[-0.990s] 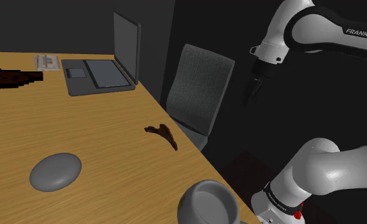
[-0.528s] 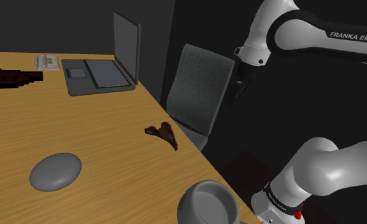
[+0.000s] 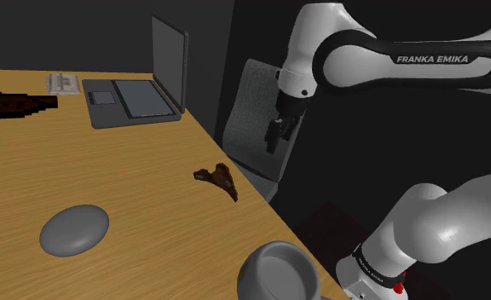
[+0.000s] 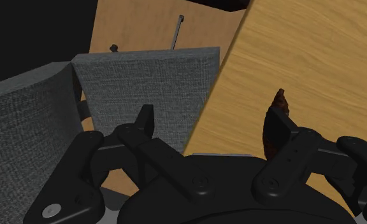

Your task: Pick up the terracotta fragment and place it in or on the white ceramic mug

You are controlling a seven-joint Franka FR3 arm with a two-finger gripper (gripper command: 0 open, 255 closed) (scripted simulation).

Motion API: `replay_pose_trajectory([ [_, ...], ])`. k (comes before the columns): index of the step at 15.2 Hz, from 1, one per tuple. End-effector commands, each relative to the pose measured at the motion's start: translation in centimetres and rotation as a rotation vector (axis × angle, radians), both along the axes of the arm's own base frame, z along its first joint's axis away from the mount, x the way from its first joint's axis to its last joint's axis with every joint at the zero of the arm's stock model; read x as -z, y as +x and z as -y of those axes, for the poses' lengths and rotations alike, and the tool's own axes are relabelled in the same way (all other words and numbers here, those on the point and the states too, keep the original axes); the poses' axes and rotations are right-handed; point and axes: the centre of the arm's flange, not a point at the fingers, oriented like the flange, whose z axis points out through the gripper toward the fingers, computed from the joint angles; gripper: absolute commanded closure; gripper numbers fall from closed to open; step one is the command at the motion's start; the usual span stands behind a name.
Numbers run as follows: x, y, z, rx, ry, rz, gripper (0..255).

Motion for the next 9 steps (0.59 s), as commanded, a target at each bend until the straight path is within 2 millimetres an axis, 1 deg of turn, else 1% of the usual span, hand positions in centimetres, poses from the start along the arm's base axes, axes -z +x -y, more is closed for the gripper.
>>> replay_pose_trajectory([
  [1, 0.7, 0.7, -2.7, -0.008, -0.016, 0.007, 0],
  [9, 4.4, 4.4, -12.8, -0.04, -0.085, 0.03, 0],
])
